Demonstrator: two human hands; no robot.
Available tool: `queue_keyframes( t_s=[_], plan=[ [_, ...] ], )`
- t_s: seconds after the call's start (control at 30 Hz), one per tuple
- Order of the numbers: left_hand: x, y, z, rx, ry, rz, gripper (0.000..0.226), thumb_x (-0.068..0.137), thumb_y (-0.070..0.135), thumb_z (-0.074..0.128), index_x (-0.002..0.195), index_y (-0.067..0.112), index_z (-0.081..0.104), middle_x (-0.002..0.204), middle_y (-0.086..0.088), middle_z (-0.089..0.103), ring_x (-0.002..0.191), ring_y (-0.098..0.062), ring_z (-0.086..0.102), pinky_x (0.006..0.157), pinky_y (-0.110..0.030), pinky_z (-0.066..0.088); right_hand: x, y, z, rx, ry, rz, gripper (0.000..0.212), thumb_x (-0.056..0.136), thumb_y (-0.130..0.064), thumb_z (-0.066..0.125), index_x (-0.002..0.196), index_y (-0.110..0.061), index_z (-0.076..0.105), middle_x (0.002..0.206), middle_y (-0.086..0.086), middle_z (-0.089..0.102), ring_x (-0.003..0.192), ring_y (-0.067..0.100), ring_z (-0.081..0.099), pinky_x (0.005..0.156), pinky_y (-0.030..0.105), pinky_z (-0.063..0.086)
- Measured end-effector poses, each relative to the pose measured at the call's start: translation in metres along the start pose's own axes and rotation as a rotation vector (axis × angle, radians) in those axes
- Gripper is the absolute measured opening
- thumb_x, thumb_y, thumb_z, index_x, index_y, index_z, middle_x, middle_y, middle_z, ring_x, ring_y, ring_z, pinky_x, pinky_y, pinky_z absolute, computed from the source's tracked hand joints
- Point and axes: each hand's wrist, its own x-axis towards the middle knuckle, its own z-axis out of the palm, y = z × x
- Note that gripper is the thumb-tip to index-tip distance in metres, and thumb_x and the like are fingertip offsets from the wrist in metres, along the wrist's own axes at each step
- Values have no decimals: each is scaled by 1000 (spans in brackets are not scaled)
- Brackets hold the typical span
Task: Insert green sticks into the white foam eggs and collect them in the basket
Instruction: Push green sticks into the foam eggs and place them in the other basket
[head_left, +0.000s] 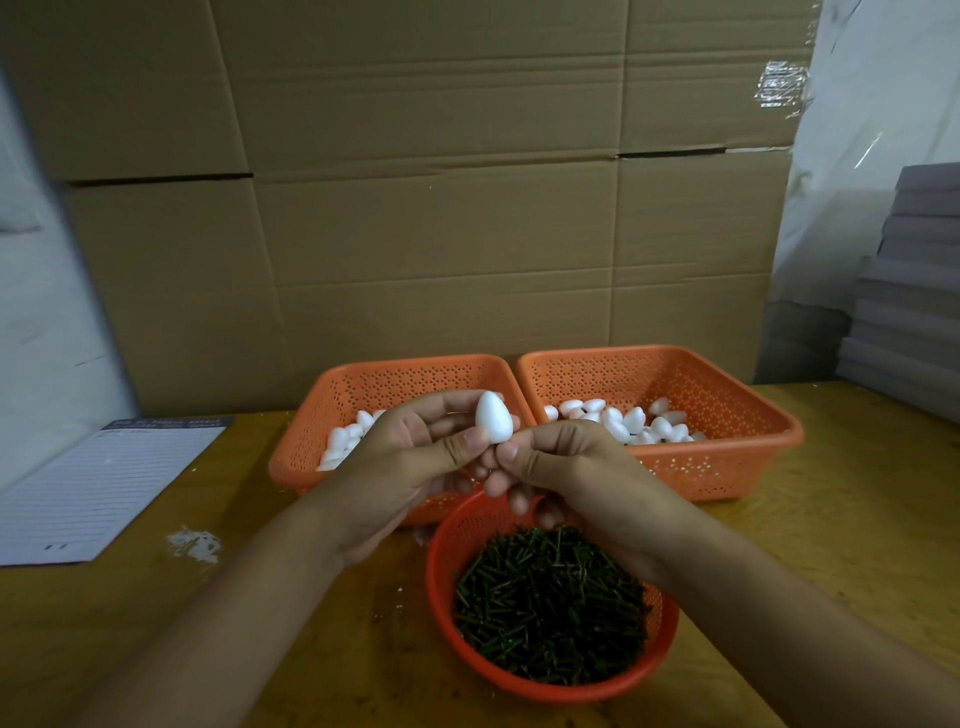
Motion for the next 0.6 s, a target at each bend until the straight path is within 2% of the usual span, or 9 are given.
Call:
queue_keyframes(
  t_s=[0.2, 0.3, 0.43, 0.6],
  plan=[
    [1, -1, -2, 14, 45, 20, 45, 79, 31, 77, 121, 18, 69, 112, -15, 73, 83, -14, 67, 70, -24, 55, 0, 0, -1, 36, 7, 4, 19, 99, -19, 58, 96, -7, 73, 83, 2, 72, 63, 6, 58, 51, 17, 41],
    [2, -1, -1, 17, 79, 52, 46, 76, 30, 79, 119, 17, 69, 114, -12, 73, 77, -12, 65, 65, -23, 53, 1, 1, -1, -2, 46, -5, 11, 95, -20, 65, 94, -13, 73, 84, 1, 72, 64, 6, 59, 51, 18, 42],
    [3, -3, 0, 15, 111, 70, 42, 70, 30, 83, 110, 22, 73, 105, -8, 74, 73, -11, 65, 63, -22, 52, 2, 4, -3, -35, 102, -13, 8, 93, -18, 68, 91, -13, 74, 82, 0, 72, 64, 6, 59, 51, 19, 43],
    [3, -5, 1, 22, 109, 70, 47, 74, 28, 82, 117, 15, 68, 107, -12, 74, 74, -11, 65, 64, -22, 53, 3, 5, -2, -50, 90, -36, 14, 95, -16, 64, 84, -16, 74, 80, -1, 72, 63, 5, 58, 51, 18, 42]
  ],
)
